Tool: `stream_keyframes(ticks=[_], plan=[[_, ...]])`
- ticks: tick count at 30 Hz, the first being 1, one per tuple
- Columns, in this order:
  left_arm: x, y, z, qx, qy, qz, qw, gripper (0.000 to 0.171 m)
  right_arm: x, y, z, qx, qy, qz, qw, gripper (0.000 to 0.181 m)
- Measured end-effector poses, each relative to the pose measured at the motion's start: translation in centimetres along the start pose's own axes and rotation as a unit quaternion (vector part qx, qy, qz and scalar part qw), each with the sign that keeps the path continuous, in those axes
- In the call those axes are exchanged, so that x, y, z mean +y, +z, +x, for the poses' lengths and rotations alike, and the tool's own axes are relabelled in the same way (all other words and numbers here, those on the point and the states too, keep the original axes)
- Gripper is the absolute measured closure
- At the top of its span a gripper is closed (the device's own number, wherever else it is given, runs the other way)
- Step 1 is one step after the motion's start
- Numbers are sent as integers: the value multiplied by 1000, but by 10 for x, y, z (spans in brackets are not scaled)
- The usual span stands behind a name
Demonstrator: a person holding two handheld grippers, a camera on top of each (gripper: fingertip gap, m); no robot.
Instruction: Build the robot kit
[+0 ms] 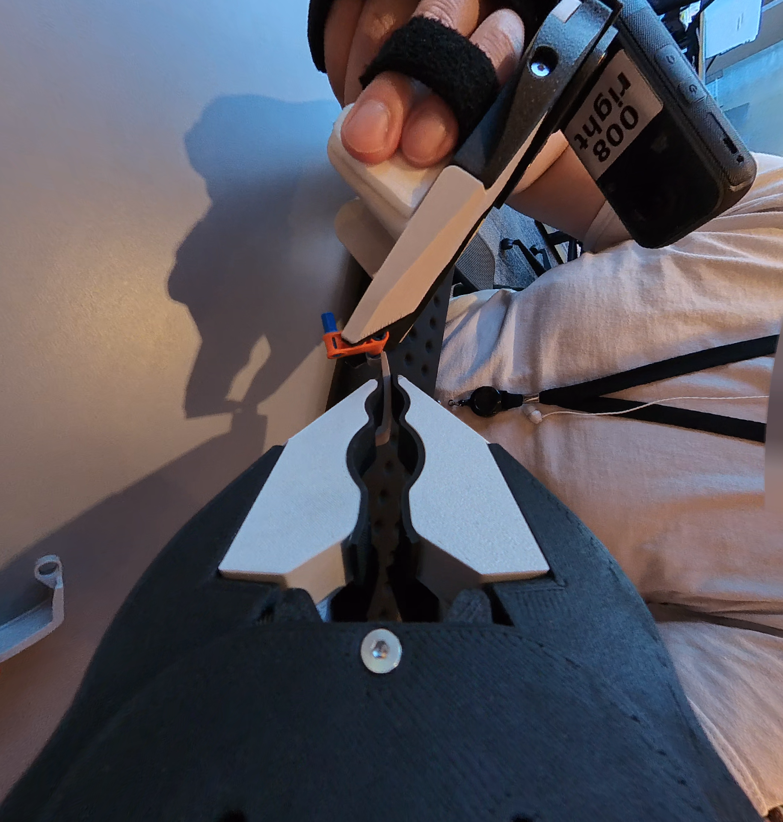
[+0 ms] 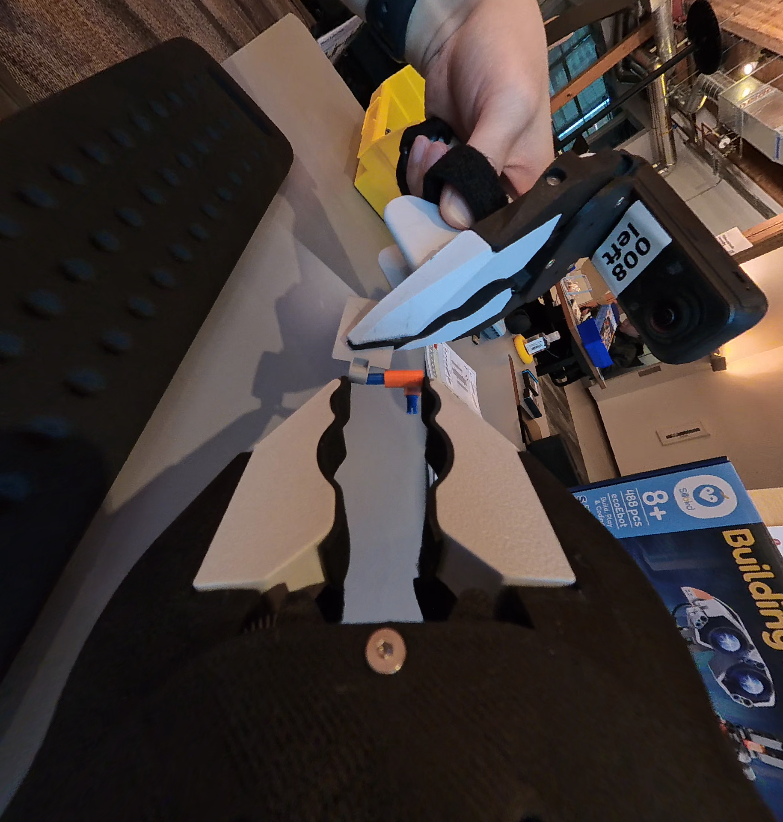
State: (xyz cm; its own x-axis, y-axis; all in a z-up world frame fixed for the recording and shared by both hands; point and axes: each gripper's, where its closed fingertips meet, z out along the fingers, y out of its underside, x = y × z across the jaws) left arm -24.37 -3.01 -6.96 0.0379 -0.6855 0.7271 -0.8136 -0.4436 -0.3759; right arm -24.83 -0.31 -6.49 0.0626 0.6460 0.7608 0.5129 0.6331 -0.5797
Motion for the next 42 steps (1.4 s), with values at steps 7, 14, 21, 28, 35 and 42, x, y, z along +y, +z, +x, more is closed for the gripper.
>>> stream_keyframes(ticks=[7,14,21,28,35,42], plan=[[-3,-4,1,-5,16,11,1000,171,-1,-1,6,16,12,3,1000,150],[-2,-5,-1,-42,42,0,998,171,0,2,6,17,13,-11,1000,150],[-2,-5,-2,-57,54,-4,997,171,2,2,6,17,18,-13,1000,150],[-2,-4,0,-57,63,-5,996,171,-1,1,6,20,12,-7,1000,150],[0,-3,1,-56,82,-14,995,171,-3,0,3,17,12,10,1000,150],[-5,-6,6,-56,106,0,993,171,-7,-4,10,38,10,24,999,150]])
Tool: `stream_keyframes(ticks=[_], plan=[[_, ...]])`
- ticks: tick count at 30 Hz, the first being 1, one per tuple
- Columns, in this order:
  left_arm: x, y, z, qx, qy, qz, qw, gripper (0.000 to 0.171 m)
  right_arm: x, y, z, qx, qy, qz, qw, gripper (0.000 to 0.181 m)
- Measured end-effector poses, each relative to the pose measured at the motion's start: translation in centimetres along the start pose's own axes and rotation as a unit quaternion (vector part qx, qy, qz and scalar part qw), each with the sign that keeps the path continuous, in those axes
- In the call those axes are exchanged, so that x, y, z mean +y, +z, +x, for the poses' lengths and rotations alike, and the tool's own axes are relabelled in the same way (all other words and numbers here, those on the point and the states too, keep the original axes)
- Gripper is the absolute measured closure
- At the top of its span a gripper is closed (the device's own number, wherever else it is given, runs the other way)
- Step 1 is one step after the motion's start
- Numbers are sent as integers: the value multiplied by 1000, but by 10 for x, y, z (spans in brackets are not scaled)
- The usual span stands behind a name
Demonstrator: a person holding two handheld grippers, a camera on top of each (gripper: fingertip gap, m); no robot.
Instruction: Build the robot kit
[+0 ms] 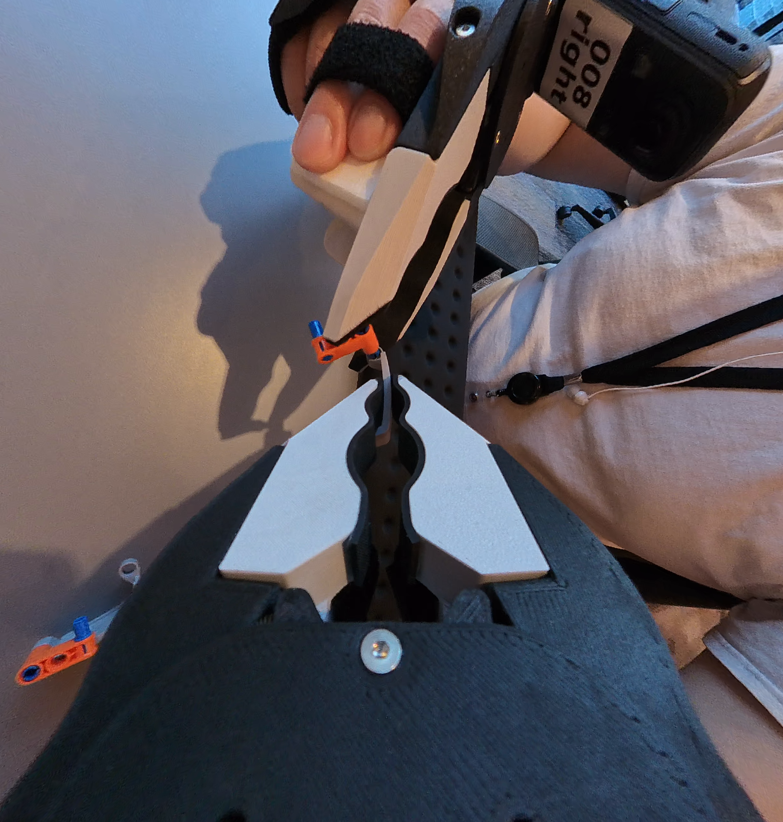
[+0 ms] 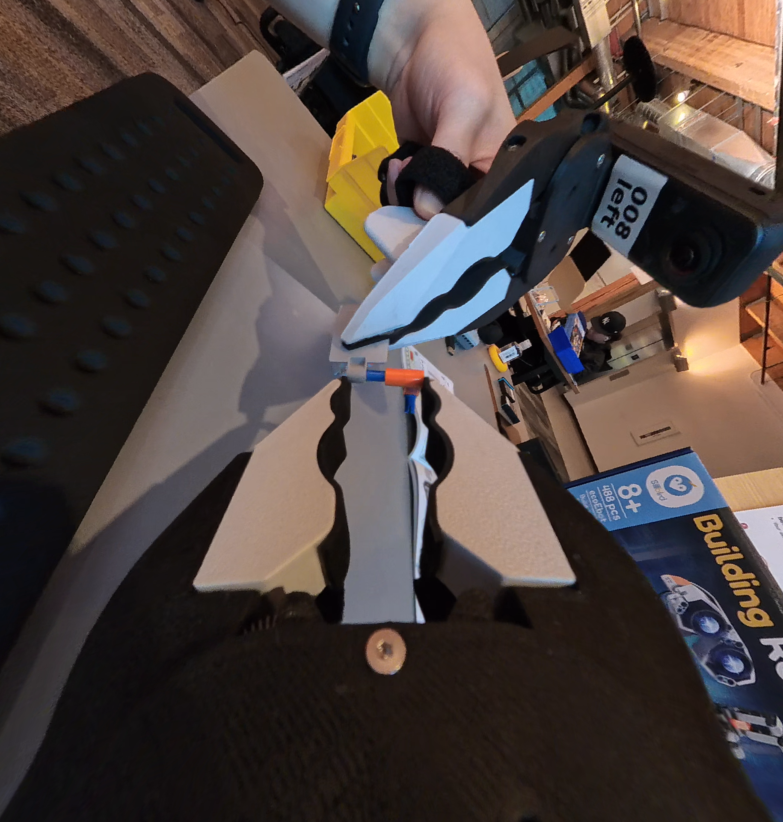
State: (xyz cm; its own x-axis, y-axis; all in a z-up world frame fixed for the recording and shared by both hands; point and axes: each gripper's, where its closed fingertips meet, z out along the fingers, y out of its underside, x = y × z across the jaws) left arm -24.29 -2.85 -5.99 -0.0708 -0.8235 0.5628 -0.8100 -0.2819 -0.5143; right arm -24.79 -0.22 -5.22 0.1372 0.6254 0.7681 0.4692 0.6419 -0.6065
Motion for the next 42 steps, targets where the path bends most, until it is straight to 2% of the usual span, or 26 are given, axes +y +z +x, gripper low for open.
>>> stream_keyframes(ticks=[4,12,24,42], plan=[[0,-1,3,4,-1,3,1000,171,-4,-1,2,16,-31,6,999,150],[-1,-1,5,11,3,1,1000,171,-6,-2,0,3,-6,21,1000,150],[-3,0,6,14,2,9,1000,171,-3,-4,1,-9,12,14,1000,152],[-3,1,1,32,-20,20,999,171,3,-2,1,7,-26,-7,1000,152]])
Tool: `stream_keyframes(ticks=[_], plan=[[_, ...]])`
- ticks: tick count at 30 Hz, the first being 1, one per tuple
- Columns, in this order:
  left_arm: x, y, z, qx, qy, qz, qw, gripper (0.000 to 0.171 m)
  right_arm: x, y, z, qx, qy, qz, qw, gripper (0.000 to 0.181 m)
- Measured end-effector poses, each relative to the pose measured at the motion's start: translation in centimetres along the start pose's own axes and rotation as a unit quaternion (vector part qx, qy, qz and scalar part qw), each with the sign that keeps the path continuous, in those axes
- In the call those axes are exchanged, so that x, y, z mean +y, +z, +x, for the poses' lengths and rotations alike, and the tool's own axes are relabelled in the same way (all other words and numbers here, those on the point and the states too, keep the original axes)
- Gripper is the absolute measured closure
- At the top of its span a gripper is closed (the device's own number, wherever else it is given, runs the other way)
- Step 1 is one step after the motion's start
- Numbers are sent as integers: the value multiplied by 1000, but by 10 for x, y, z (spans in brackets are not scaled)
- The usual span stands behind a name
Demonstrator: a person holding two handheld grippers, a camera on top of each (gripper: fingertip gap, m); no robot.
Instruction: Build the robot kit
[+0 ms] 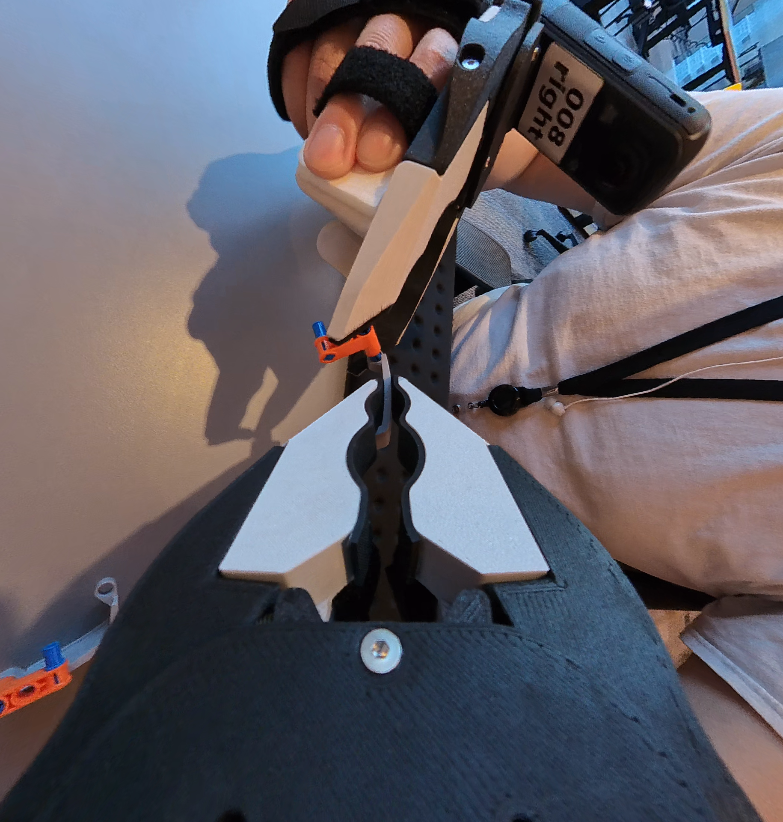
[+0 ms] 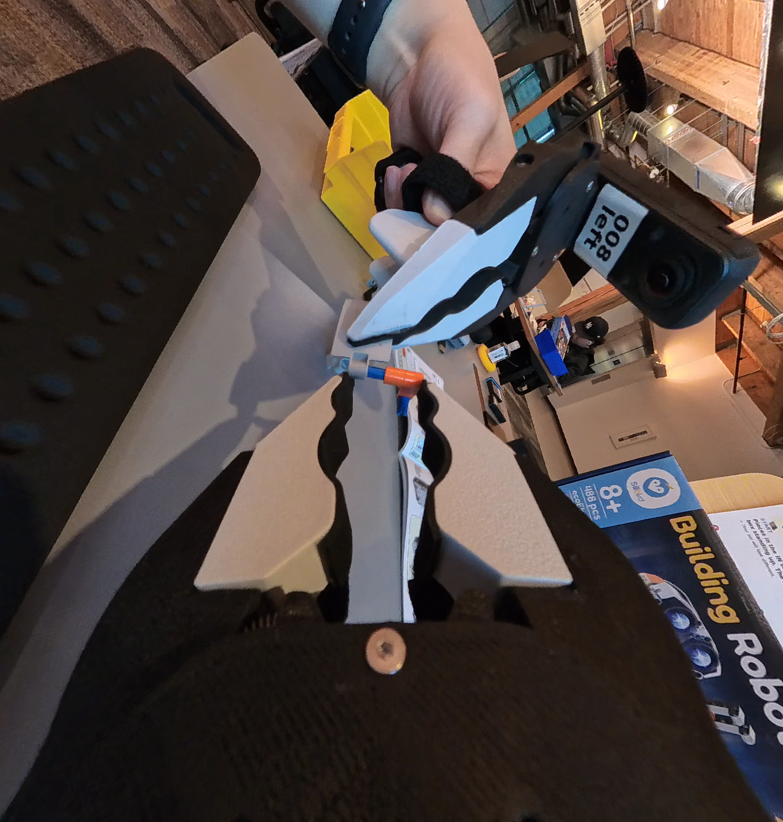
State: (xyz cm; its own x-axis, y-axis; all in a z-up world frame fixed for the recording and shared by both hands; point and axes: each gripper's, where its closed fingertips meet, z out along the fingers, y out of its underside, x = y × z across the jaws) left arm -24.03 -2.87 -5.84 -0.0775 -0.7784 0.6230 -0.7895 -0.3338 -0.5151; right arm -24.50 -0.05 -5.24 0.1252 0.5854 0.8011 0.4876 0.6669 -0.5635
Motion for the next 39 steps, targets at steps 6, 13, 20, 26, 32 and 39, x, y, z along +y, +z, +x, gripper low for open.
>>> stream_keyframes(ticks=[6,13,20,26,32,39], plan=[[-1,0,-3,-7,-8,0,1000,171,3,1,-3,0,-17,-10,1000,159],[0,-3,-4,-1,-25,9,1000,171,2,3,-2,2,-7,-8,1000,159],[-24,-14,1,-40,-25,68,997,171,-6,-11,29,88,-64,8,994,149],[-22,-9,6,-100,32,48,993,171,9,-20,25,50,30,16,998,144],[-16,-16,-29,-243,48,58,967,171,23,-28,30,-36,333,65,940,153],[-27,-9,-17,-249,47,126,959,171,16,-23,25,-65,459,109,879,154]])
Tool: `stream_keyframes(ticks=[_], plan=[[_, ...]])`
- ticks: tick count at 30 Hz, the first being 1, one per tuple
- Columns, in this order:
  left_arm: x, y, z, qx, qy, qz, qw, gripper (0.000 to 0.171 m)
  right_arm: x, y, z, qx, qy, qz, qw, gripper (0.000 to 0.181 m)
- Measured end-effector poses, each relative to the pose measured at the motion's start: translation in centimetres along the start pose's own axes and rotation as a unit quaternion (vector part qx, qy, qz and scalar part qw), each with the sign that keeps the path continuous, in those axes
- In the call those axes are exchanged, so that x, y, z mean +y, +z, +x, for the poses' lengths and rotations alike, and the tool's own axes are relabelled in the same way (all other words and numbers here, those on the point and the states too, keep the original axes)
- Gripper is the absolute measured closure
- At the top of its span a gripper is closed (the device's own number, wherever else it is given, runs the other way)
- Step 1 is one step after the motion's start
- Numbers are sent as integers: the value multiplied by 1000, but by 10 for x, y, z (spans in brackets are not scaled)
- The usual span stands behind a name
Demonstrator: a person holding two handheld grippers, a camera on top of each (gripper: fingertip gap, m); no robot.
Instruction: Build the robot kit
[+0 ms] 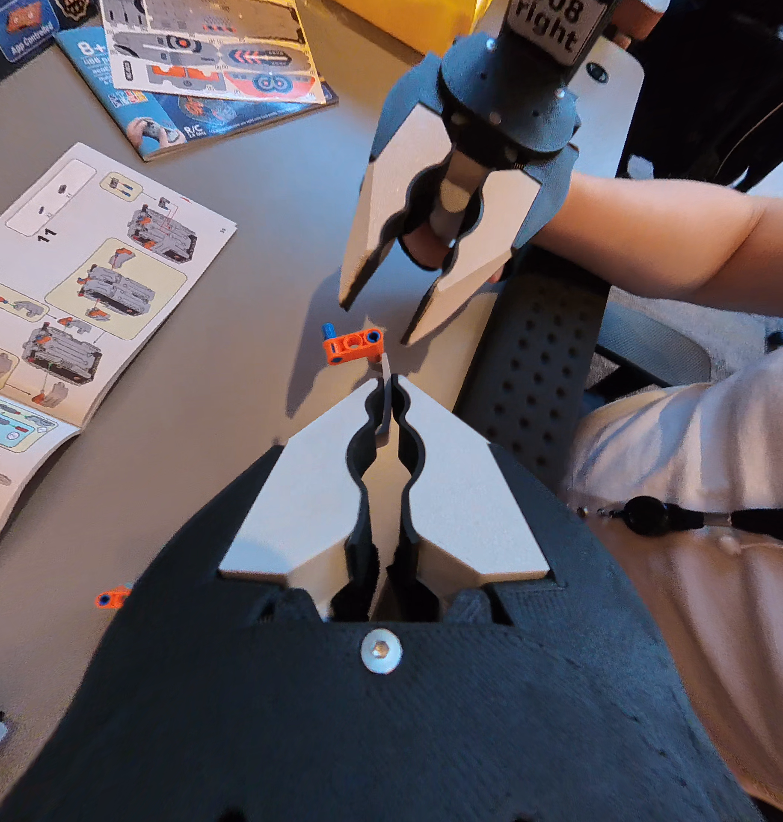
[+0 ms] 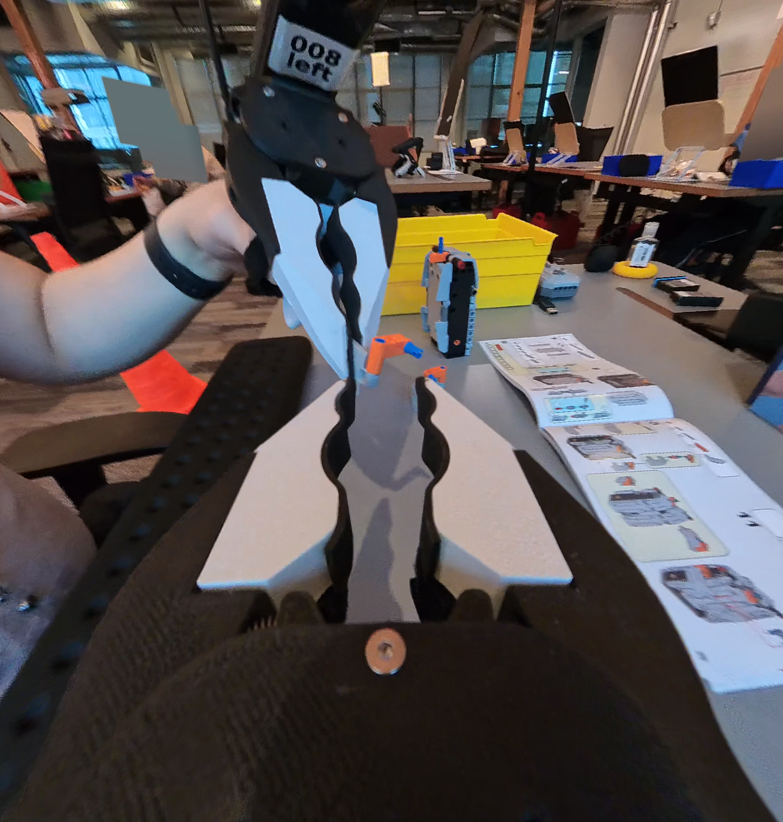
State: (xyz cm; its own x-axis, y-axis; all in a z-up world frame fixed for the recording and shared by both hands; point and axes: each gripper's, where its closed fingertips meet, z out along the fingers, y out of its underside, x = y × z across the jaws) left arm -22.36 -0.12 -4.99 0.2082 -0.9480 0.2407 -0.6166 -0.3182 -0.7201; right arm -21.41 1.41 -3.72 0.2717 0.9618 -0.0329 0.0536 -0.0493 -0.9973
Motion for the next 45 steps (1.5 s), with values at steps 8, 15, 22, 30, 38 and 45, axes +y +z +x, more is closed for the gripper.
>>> stream_keyframes(ticks=[8,15,22,30,38,45], plan=[[-2,-1,10,12,-23,38,999,171,1,9,-14,-43,36,15,998,163],[-2,-4,30,63,-4,67,996,171,-11,4,-33,-116,82,54,988,173],[-4,-9,46,122,10,83,989,161,-21,-4,-44,-180,120,81,973,175],[-9,-16,38,109,-5,152,982,166,-28,-2,-37,-187,183,105,959,175],[-1,-26,45,222,-101,127,961,171,-40,-15,-36,-36,-171,61,983,136],[22,-27,44,232,-103,-2,967,171,-11,9,-50,-11,-490,-152,859,131]])
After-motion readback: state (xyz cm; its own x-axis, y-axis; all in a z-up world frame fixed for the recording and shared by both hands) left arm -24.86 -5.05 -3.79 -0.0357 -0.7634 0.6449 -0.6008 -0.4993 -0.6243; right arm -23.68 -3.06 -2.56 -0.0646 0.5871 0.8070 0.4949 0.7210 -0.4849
